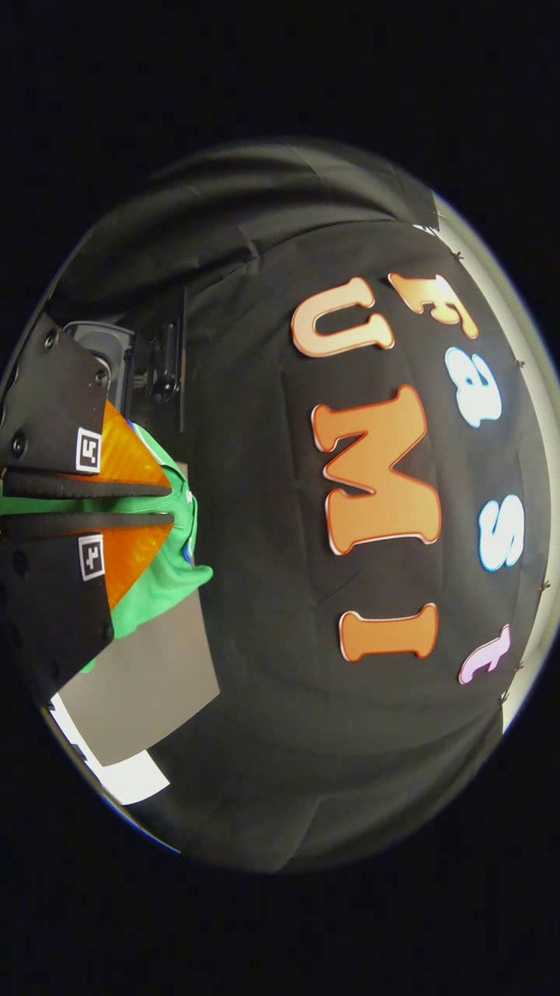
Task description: Put the clothes into the washing machine and then close the washing machine lid.
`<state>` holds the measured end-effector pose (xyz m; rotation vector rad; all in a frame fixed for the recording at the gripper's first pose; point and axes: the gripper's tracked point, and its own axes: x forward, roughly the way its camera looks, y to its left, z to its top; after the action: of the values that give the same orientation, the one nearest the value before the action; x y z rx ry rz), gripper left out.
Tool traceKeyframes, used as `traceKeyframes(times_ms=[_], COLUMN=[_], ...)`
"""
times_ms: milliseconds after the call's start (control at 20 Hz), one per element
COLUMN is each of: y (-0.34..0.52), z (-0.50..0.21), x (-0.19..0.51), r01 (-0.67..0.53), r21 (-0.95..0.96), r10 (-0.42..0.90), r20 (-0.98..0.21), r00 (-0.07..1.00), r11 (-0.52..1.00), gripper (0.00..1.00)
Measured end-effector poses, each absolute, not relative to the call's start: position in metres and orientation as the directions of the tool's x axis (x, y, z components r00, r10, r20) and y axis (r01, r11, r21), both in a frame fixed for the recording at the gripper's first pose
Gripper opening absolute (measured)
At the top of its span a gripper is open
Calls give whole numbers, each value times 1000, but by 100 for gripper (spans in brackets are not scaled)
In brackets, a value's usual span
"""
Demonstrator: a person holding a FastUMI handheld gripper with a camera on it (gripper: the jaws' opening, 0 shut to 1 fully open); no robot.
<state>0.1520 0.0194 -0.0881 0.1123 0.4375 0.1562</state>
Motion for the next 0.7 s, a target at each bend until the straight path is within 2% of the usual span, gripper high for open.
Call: traceKeyframes(times_ms=[300, 700], y=[92, 198], z=[-57, -62], x=[133, 116], r01=[-230, -369], r21=[155, 225], r10=[271, 426], r20=[-349, -317], r00=[897, 847], r11=[961, 902], gripper=[15, 15])
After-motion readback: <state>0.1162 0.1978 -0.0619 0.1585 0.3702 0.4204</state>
